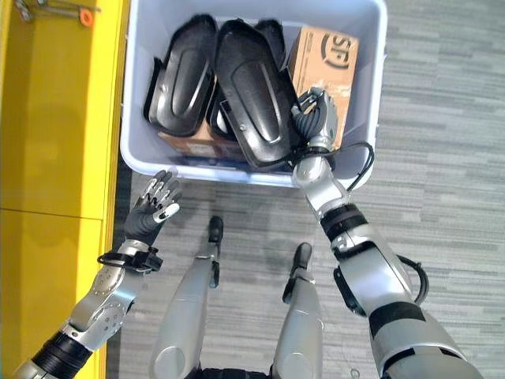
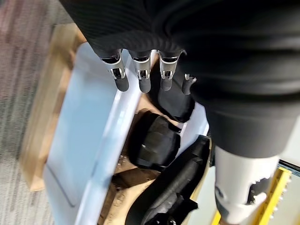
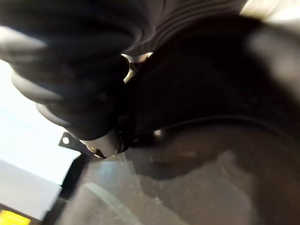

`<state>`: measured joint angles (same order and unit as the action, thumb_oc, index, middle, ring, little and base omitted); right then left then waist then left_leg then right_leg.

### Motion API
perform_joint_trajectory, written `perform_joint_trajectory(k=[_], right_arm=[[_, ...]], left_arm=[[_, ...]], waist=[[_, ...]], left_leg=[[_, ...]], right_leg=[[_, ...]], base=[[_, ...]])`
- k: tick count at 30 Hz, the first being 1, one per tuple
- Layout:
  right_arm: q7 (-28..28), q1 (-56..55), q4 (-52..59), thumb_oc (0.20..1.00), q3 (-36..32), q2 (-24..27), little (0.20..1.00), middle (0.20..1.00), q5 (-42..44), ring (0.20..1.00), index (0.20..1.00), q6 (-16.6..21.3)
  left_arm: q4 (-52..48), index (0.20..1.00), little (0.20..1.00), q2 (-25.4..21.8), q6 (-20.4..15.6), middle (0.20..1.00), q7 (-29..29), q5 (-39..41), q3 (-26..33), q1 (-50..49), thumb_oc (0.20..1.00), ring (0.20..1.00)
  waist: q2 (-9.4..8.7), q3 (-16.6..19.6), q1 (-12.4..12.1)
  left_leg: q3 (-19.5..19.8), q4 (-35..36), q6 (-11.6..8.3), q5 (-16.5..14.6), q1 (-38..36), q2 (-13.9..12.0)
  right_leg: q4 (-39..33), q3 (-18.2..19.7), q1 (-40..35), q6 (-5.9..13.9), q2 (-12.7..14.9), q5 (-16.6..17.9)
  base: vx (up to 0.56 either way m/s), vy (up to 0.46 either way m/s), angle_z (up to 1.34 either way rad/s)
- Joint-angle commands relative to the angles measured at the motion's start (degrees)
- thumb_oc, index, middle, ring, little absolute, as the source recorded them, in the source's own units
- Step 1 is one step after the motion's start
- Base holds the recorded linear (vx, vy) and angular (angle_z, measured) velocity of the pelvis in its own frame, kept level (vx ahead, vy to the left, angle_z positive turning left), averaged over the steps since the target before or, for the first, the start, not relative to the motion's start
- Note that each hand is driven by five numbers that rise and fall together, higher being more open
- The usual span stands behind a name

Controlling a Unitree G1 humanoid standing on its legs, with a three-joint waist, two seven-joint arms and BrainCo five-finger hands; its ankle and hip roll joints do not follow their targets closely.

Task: Move parts from the plastic box to the shelf.

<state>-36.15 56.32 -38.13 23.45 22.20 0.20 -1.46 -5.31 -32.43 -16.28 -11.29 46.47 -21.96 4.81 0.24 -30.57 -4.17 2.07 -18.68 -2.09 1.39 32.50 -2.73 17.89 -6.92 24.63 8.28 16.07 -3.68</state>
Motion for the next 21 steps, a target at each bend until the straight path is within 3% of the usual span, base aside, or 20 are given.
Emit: perform_joint_trajectory(k=[1,10,21], right_arm=[[-1.2,1.1,0.8,0.200,-3.6,0.2,0.200,0.200,-4.2,0.200,0.200,4.2],[0.4,-4.9,13.1,0.200,-6.1,-2.5,0.200,0.200,-6.8,0.200,0.200,6.5],[10.5,-21.6,26.3,0.200,-7.1,-6.5,0.200,0.200,4.6,0.200,0.200,12.7]], left_arm=[[-2.5,1.000,1.000,-1.0,-1.2,1.000,1.6,-1.5,-0.3,0.3,1.000,1.000],[-0.1,1.000,1.000,-0.4,0.5,1.000,3.6,-2.7,2.2,-4.6,1.000,1.000],[2.1,1.000,1.000,3.6,2.3,1.000,5.3,-4.5,8.7,-10.8,1.000,1.000]], waist=[[-0.58,1.7,-1.1],[-0.77,9.4,-0.4],[-1.09,17.6,0.8]], left_leg=[[1.7,3.4,0.79,0.8,0.0,-1.7],[1.3,13.9,0.28,4.9,-11.7,-3.9],[0.4,13.6,-1.39,2.9,-21.4,-7.0]], right_leg=[[2.9,1.7,0.0,-0.34,0.9,3.4],[-1.5,-0.3,-8.7,0.48,0.7,2.9],[-2.6,-0.9,-18.1,0.30,-1.2,-0.6]], base=[[0.09,-0.027,0.00],[0.07,-0.016,0.05],[0.08,-0.070,-0.03]])
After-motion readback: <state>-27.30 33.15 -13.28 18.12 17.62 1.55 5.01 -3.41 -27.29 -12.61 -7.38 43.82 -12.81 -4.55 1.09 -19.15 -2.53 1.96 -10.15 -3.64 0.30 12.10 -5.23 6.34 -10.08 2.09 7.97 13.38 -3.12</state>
